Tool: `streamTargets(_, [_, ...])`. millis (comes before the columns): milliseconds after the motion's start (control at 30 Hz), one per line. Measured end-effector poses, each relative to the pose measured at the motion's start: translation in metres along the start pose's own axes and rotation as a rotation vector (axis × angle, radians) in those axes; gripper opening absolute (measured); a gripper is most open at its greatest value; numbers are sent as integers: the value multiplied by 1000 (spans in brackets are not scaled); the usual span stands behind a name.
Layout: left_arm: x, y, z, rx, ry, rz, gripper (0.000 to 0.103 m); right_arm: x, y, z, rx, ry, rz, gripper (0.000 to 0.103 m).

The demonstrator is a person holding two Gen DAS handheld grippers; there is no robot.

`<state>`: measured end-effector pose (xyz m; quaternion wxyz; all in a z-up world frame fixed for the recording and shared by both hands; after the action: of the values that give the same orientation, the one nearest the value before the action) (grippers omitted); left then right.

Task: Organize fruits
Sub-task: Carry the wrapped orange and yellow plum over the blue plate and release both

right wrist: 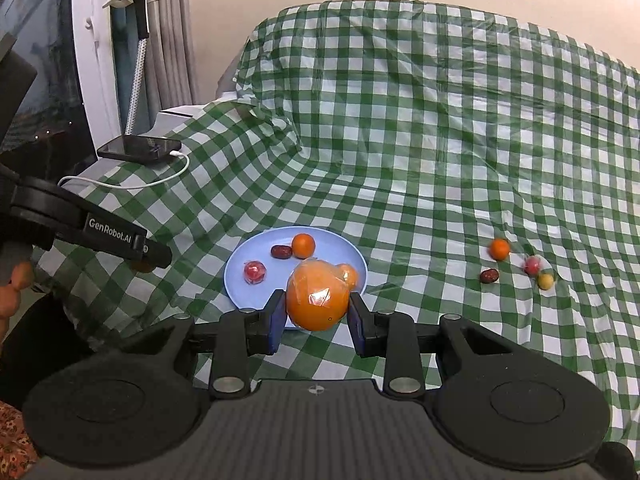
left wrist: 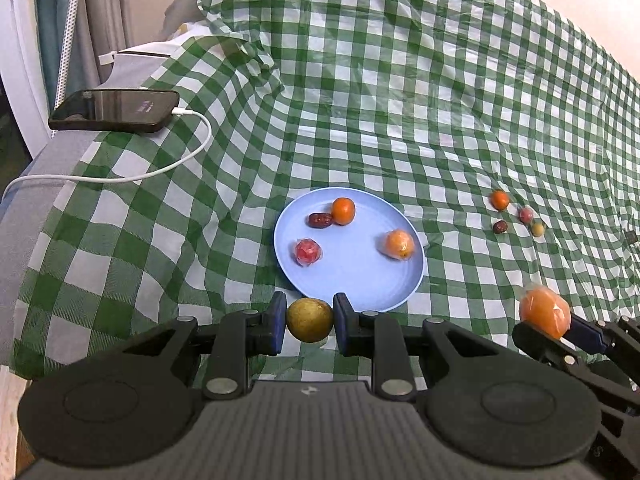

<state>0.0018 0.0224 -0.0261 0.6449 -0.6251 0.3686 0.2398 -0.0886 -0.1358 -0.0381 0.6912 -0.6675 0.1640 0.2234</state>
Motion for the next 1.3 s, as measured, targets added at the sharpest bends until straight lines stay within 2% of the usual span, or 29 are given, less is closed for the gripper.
streamTargets(733, [40,-33,-1,21,-2,14,27,49,-6,-3,-17,-11,65,34])
streamTargets(1000, [81,-45,-13,69,2,56,27,86,-10,-2,-17,-23,87,34])
streamTargets(1300, [134,-48,-22,101,-6,121,27,135,-5,-7,-2,-31,154,34])
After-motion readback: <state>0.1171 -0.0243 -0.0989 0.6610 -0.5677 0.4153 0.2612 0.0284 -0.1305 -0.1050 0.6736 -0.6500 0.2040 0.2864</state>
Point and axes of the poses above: each gripper's, at about its wrist camera, not at the fingertips, and x roughly the way its jaws point, z to its left, y to its underside, the point moved 5 cm from there along x, roughly the way its jaws point
